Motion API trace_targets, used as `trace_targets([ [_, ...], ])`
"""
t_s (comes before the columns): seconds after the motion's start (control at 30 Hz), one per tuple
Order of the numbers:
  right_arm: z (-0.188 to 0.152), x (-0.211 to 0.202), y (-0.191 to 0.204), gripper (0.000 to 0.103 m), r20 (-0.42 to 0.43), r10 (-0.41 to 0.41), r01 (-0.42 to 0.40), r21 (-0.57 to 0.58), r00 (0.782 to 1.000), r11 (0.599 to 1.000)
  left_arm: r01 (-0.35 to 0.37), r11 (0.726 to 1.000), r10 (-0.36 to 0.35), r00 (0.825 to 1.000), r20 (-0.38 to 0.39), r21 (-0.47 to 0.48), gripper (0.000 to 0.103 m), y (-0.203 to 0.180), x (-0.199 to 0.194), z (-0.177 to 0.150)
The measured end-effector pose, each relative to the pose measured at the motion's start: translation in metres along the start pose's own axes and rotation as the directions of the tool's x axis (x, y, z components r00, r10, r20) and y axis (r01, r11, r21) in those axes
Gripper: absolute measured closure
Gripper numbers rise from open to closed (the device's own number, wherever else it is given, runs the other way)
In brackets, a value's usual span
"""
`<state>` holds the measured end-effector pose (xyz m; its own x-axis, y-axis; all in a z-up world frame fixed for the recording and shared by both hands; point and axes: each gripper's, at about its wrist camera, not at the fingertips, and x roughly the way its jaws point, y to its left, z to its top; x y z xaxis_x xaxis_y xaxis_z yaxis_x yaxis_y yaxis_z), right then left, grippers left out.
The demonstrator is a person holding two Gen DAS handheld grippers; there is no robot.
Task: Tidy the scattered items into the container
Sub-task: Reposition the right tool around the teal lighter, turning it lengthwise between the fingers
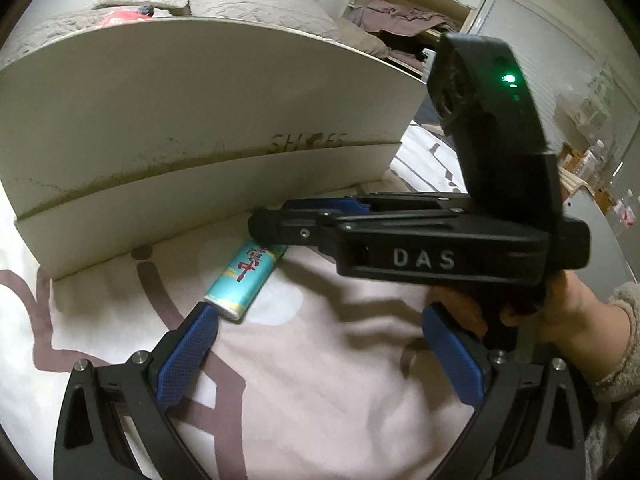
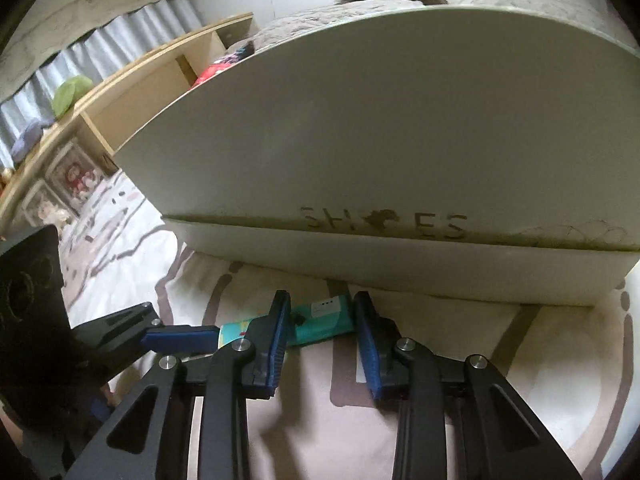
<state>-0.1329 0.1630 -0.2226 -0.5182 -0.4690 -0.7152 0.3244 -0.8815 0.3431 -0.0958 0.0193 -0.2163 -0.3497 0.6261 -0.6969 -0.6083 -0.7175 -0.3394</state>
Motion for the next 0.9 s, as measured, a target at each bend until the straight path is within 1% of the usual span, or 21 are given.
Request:
trace_targets([
  [0.07, -0.002, -0.002, 0.001, 0.07, -0.004, 0.006, -0.006, -0.005, 1.0, 1.0, -0.002, 1.0, 0.002, 1.0, 0.001, 0.005, 0.0, -0.002, -0.001, -0.001],
  [0.23, -0.015, -0.014, 0.0, 0.07, -0.02, 0.02, -0.02, 0.0, 1.0, 1.0, 0.027, 1.0, -0.027, 1.0, -0.007, -0.002, 0.0, -0.006, -0.005, -0.003],
  [0.6, -0.052, -0.056, -0.014, 0.07, -0.039, 0.045, -0.041, 0.084, 0.998, 0.996, 0.074, 0.994, -0.071, 0.996, -0.051, 0.077, 0.0, -0.042, 0.002, -0.007],
  [0.67, -0.058, -0.063, -0.015, 0.07, -0.046, 0.062, -0.057, 0.092, 0.997, 0.994, 0.072, 0.993, -0.067, 0.996, -0.056, 0.092, 0.0, -0.046, 0.002, -0.01],
  [0.73, -0.064, -0.069, -0.017, 0.07, -0.053, 0.096, -0.09, 0.109, 0.994, 0.99, 0.066, 0.992, -0.06, 0.996, -0.063, 0.105, 0.0, -0.05, 0.003, -0.011],
  [0.8, -0.068, -0.075, -0.022, 0.07, -0.055, 0.135, -0.127, 0.136, 0.989, 0.983, 0.076, 0.991, -0.068, 0.995, -0.074, 0.113, 0.0, -0.052, 0.008, -0.008],
  [0.83, -0.069, -0.078, -0.023, 0.07, -0.049, 0.14, -0.132, 0.141, 0.989, 0.981, 0.08, 0.99, -0.071, 0.994, -0.079, 0.116, 0.0, -0.052, 0.011, -0.007],
  [0.87, -0.069, -0.082, -0.024, 0.07, -0.041, 0.133, -0.126, 0.132, 0.99, 0.983, 0.081, 0.99, -0.071, 0.994, -0.083, 0.119, 0.0, -0.052, 0.011, -0.006],
  [0.9, -0.069, -0.086, -0.025, 0.07, -0.034, 0.108, -0.104, 0.103, 0.994, 0.989, 0.079, 0.99, -0.069, 0.994, -0.084, 0.121, 0.0, -0.052, 0.012, -0.007],
])
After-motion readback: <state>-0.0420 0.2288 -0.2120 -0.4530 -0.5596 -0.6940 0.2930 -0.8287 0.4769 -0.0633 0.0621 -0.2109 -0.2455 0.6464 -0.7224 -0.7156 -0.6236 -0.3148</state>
